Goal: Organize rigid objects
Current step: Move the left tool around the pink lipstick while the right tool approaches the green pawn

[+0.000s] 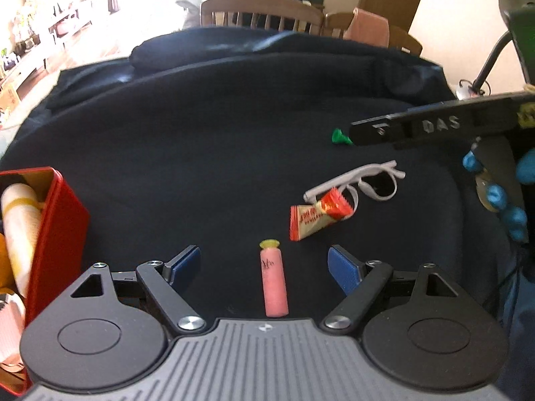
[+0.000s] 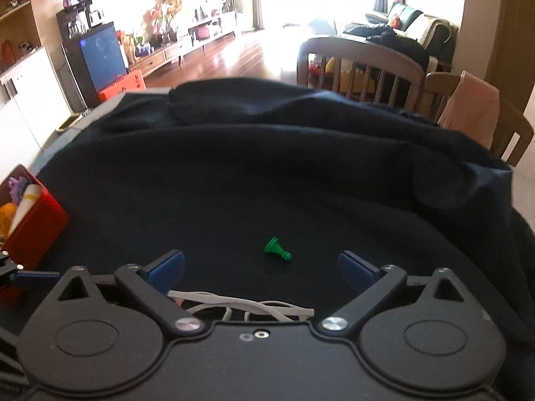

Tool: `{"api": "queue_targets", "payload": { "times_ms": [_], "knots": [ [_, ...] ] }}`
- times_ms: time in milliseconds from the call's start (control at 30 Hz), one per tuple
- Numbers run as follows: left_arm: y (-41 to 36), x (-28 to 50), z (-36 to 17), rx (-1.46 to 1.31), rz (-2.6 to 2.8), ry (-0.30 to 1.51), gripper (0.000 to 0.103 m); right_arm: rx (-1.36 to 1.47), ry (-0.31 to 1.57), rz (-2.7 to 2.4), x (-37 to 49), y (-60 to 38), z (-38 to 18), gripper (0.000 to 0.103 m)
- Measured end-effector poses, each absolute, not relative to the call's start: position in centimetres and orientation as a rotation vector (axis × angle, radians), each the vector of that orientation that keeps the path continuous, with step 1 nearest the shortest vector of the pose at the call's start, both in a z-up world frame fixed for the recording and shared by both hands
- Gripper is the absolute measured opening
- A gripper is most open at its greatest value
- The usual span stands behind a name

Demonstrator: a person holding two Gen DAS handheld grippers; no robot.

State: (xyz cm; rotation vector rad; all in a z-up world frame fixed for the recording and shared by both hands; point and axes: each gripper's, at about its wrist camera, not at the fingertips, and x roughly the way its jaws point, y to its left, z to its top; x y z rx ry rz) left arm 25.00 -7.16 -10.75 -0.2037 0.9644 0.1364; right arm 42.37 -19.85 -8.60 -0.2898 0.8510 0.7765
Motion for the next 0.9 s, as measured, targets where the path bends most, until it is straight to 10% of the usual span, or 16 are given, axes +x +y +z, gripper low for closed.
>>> {"api": "queue_targets", "payload": {
  "times_ms": [367,900],
  "knots": [
    [-7.8,25.4,-12.8,-0.193,0.142,0.993,0.082,-0.303,0.933,0.802,45.2,-18.1,-11.5,0.068],
    [-8.6,25.4,-13.1,-0.176,0.107,0.984,0.018,-0.351,0.908,0.812,45.3,-17.8,-11.9,0.024]
  ]
}}
